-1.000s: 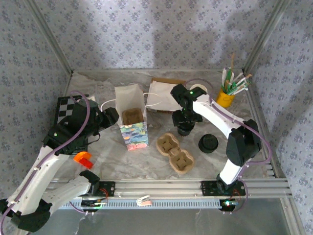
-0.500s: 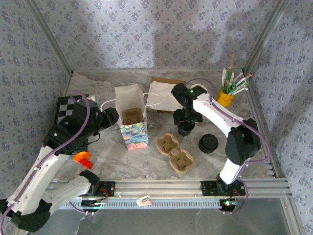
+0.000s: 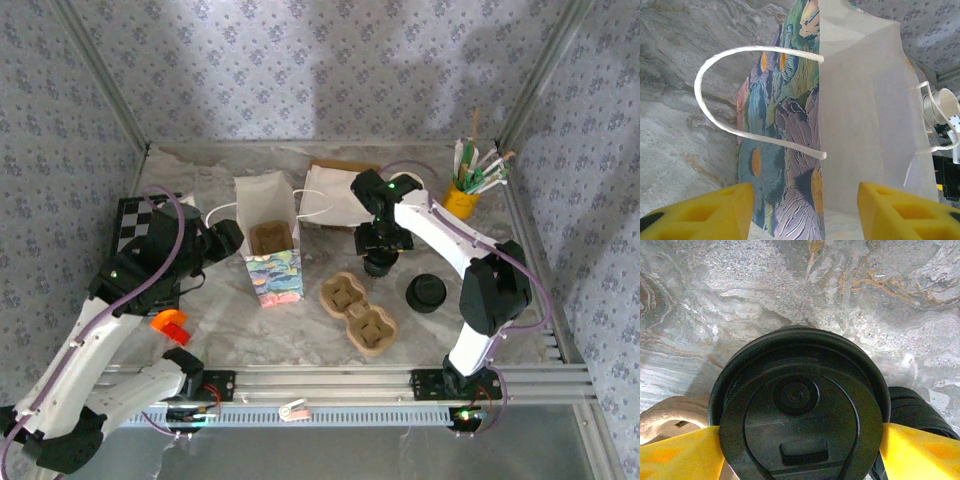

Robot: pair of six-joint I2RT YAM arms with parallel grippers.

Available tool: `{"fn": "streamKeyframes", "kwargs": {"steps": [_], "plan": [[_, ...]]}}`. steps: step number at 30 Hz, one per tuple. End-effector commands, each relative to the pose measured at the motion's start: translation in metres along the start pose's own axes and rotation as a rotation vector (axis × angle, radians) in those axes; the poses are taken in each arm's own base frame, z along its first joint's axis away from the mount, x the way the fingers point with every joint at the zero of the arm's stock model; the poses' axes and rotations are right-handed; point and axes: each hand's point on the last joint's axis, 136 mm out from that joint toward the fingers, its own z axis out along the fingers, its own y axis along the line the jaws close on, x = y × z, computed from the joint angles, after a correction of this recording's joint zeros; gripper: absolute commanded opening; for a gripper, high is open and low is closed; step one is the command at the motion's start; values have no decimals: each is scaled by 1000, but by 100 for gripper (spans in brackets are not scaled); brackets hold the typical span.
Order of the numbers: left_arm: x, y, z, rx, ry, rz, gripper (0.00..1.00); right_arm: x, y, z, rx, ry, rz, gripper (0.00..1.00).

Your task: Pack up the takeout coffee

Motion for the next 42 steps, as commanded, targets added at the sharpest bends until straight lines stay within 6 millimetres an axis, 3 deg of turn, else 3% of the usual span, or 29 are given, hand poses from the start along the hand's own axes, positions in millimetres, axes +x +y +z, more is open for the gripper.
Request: {"fn": "streamKeyframes", "kwargs": {"steps": [1,25,42], "plan": [[-3,0,2,-2,-11,14,57,-2,0,0,-11,6,25,81],[-4,-2,0,2,-10,13,57,-1,-2,4,6,38,20,77],[-4,-6,-3,-5,19,39,58,15,-11,-47,-4,42,56,72]]}}
